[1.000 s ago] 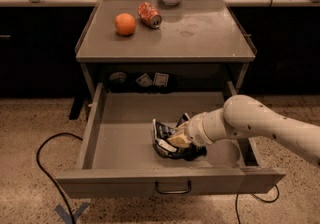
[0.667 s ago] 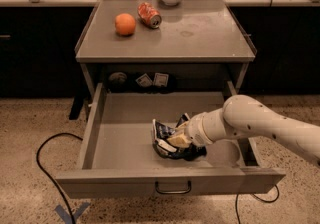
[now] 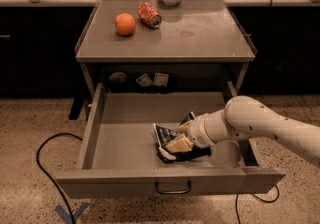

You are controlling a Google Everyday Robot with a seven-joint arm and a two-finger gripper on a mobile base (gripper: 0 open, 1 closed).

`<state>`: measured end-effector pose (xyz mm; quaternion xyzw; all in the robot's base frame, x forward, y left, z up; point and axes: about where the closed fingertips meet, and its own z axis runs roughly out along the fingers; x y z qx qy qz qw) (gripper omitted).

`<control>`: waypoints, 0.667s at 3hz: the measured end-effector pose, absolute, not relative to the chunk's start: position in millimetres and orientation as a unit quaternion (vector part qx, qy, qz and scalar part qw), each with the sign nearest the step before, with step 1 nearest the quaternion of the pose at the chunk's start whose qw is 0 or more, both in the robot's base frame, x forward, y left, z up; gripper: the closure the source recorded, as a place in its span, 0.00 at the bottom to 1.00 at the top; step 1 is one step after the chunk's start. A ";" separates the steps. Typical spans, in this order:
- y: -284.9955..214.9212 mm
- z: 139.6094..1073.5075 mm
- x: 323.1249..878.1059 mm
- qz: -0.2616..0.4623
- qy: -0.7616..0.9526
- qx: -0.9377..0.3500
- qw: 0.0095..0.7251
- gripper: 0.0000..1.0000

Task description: Place blue chip bag into top drawer

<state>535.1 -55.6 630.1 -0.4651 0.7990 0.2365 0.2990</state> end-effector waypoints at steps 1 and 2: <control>-55.5 630.1 535.1 0.237 0.799 -0.465 0.299 0.00; -55.5 630.1 535.1 0.237 0.799 -0.465 0.299 0.00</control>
Offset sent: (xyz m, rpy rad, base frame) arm 0.0000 0.0000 0.0000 0.0000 0.0000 0.0001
